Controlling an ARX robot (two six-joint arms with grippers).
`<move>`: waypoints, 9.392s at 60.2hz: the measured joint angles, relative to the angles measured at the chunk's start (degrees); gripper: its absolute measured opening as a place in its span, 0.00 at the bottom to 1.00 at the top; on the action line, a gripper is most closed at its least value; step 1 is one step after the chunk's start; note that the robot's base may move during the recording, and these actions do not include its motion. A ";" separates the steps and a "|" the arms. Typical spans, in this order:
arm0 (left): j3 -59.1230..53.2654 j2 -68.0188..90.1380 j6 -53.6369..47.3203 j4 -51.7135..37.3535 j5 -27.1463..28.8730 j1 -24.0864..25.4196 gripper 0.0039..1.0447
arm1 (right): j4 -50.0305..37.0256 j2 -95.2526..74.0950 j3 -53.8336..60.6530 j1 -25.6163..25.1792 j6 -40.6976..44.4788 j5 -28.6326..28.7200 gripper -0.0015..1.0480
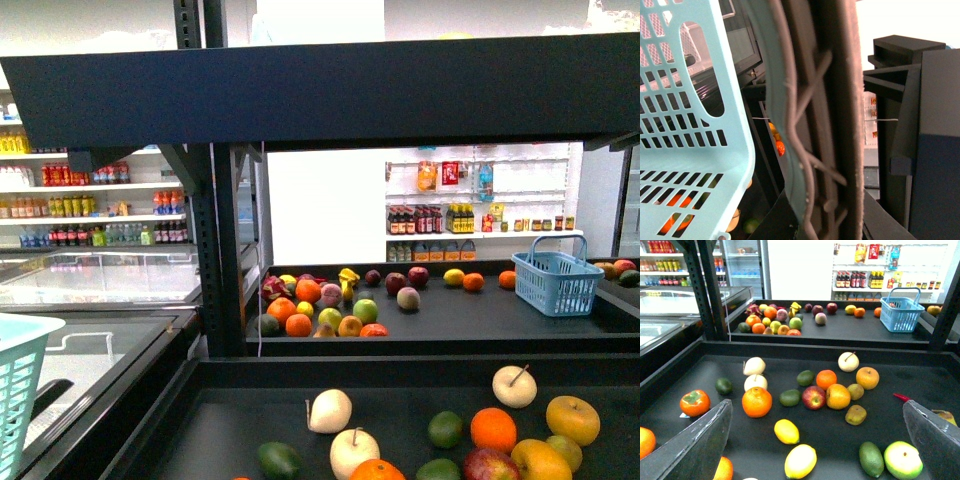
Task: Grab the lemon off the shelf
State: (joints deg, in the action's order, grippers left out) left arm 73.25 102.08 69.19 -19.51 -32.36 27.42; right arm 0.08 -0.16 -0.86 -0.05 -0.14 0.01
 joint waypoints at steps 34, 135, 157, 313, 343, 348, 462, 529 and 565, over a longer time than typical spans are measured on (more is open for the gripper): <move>-6.54 -16.35 -13.11 7.45 -8.92 -9.77 0.08 | 0.00 0.00 0.00 0.00 -0.02 0.02 0.98; -6.40 -3.48 -21.11 -1.16 -10.71 -52.85 0.07 | 0.00 0.00 0.00 0.00 -0.02 0.02 0.98; -5.88 -3.37 -22.53 -0.72 -9.64 -53.20 0.07 | -8.48 -27.10 -4.20 -1.62 -12.57 -20.24 0.98; -5.77 -3.28 -22.67 -0.70 -9.64 -53.24 0.07 | 5.25 -152.85 -87.12 5.46 -60.98 -12.24 0.98; -5.77 -3.28 -22.67 -0.70 -9.62 -53.24 0.07 | 2.82 -153.35 -87.14 5.11 -60.06 -13.77 0.66; -5.77 -3.28 -22.67 -0.70 -9.62 -53.24 0.07 | 1.38 -151.88 -84.74 4.70 -58.86 -15.19 0.64; -5.79 -1.79 -22.88 -0.09 -7.85 -52.48 0.07 | -14.08 -96.89 -56.78 14.53 -45.16 8.35 0.63; -5.77 -1.81 -23.06 -0.11 -9.66 -53.24 0.07 | -14.97 -93.04 -49.18 15.52 -50.47 10.73 0.64; -5.68 -1.81 -22.86 -0.09 -9.62 -53.24 0.07 | -16.15 -92.41 -49.83 10.36 -48.06 10.34 0.98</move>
State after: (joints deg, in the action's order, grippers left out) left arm 67.57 100.27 46.33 -19.59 -41.98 -25.82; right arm -16.08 -92.58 -50.70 10.31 -48.21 10.35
